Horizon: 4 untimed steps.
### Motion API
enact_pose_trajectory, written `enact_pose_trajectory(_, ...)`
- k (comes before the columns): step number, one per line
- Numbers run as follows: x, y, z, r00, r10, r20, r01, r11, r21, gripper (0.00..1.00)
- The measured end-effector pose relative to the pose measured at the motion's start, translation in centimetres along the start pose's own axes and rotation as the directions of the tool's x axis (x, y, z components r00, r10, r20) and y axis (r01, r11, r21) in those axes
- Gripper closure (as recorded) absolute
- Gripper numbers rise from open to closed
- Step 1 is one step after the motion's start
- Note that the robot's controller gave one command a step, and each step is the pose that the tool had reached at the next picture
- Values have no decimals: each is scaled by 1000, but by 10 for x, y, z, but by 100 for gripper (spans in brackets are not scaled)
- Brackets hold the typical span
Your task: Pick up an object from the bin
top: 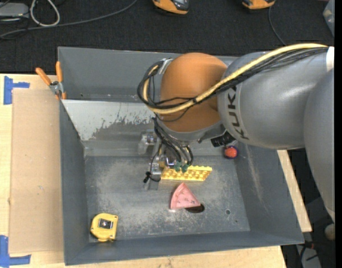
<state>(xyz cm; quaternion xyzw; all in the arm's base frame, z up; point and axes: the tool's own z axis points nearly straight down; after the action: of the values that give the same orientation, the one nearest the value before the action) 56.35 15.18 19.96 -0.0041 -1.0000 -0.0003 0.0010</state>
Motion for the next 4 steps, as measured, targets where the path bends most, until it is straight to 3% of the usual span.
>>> enact_pose_trajectory(1, 0, 1, 0, 1000, 0, 0, 0, 1000, 0, 0)
enact_pose_trajectory(2, 18, 41, -3, 1000, -18, -2, 18, 1000, -1, 0)
enact_pose_trajectory(3, 32, 68, -2, 1000, 13, -3, -13, 1000, 3, 0)
enact_pose_trajectory(4, 87, 55, 21, 1000, -21, -5, 21, 1000, 3, 0)
